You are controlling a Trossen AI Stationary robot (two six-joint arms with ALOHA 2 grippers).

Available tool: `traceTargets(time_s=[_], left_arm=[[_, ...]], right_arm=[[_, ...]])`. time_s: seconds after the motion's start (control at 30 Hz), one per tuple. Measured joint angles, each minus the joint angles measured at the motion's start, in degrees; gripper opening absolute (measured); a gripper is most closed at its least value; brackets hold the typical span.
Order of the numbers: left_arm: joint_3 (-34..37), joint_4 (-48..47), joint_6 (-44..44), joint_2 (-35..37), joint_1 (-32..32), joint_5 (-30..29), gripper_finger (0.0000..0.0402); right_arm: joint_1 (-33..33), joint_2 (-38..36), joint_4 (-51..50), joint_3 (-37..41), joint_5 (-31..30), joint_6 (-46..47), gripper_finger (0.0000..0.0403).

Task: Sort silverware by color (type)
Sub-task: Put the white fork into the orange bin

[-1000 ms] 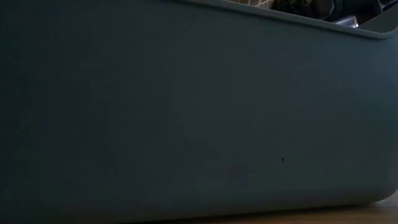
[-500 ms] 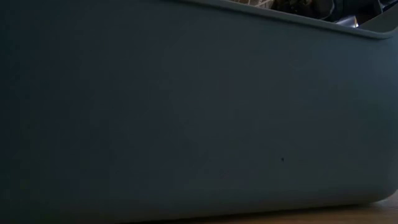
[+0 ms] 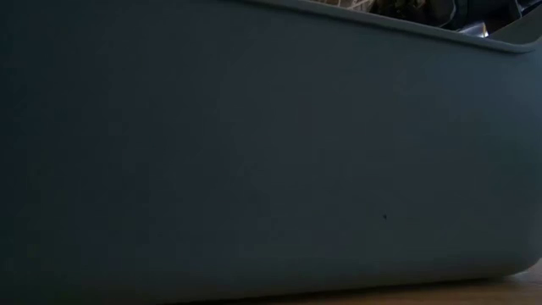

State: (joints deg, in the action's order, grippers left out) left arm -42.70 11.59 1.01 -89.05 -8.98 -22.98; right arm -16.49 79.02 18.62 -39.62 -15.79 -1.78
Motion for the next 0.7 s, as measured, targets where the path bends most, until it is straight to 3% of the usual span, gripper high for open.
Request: traceTargets(time_s=[0.27,0.5,0.6,0.7], left_arm=[[0.0,-11.3,-0.1,15.0,-0.2,-2.3,0.0116],[-0.1,-24.9,-0.2,32.4,1.9,-16.5,0.0117],[-0.1,-30.2,0.2,37.1,5.4,-23.2,0.0117],[-0.1,-33.7,1.3,39.5,11.4,-24.4,0.0117]], right_arm=[[0.0,0.0,-0.3,0.0,0.0,0.0,0.0101],[0.0,0.0,-0.2,0.0,0.0,0.0,0.0101],[0.0,0.0,-0.1,0.0,0.0,0.0,0.0101],[0.0,0.0,0.0,0.0,0.0,0.0,0.0101]])
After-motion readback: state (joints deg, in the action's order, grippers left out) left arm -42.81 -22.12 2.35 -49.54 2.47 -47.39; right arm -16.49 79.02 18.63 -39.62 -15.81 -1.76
